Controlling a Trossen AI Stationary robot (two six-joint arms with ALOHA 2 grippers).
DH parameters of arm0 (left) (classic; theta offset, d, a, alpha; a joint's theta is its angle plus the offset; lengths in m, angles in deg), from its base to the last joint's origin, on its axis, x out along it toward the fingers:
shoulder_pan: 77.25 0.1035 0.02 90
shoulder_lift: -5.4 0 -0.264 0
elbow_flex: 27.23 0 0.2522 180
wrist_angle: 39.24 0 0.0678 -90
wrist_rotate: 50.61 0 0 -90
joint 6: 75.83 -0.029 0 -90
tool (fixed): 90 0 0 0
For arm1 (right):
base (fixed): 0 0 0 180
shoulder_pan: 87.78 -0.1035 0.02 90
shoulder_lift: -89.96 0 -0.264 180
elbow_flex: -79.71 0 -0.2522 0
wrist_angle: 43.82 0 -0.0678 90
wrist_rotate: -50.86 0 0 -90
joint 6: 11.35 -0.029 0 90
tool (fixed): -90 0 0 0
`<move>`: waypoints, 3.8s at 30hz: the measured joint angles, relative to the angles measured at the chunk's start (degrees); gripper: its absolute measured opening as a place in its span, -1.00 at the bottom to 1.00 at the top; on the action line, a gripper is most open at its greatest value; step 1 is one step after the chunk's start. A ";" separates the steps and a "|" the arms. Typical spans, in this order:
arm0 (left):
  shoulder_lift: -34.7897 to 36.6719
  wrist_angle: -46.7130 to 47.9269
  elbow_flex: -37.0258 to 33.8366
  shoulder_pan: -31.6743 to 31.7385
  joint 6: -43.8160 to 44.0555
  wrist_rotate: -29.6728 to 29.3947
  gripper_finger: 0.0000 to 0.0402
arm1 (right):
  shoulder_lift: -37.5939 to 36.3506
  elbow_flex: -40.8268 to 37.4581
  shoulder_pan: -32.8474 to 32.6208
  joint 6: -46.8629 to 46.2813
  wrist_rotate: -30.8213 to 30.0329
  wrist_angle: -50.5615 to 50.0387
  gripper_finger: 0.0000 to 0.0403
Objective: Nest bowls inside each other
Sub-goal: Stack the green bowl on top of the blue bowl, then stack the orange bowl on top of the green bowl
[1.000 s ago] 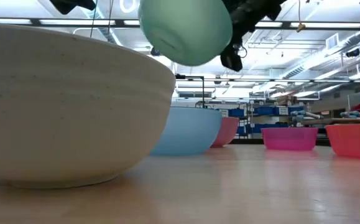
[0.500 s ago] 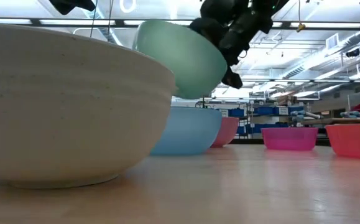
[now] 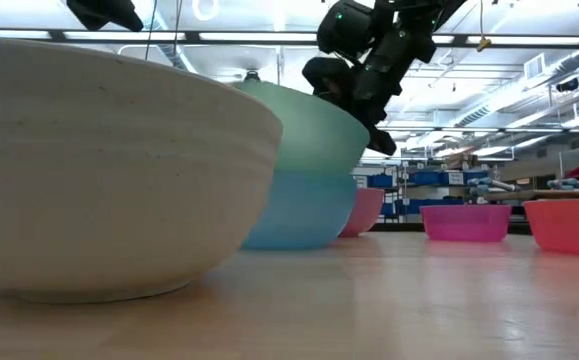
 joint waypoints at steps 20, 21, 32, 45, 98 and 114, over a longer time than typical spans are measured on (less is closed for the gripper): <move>0.00 0.06 0.00 0.00 0.04 0.00 -0.32 | 0.07 0.00 -2.60 0.92 -1.29 0.62 -0.76; 0.00 0.06 0.00 0.00 0.04 0.00 -0.32 | 0.07 0.00 -2.60 0.90 -1.27 0.59 -0.74; 0.00 0.06 0.00 0.00 0.04 0.02 -0.32 | 0.07 0.00 -2.60 0.62 -0.42 -0.41 -0.58; 0.00 0.66 0.01 0.00 0.04 0.56 -0.32 | -0.74 8.96 -3.71 3.86 -8.15 -12.65 -0.58; 0.00 12.90 0.00 -1.88 -0.08 -7.88 -0.32 | -19.13 12.76 -26.19 12.13 -44.14 -18.31 -0.92; -9.22 7.82 0.02 19.89 -43.23 3.88 -0.32 | -20.83 12.79 -43.22 1.60 -49.03 -17.94 -0.94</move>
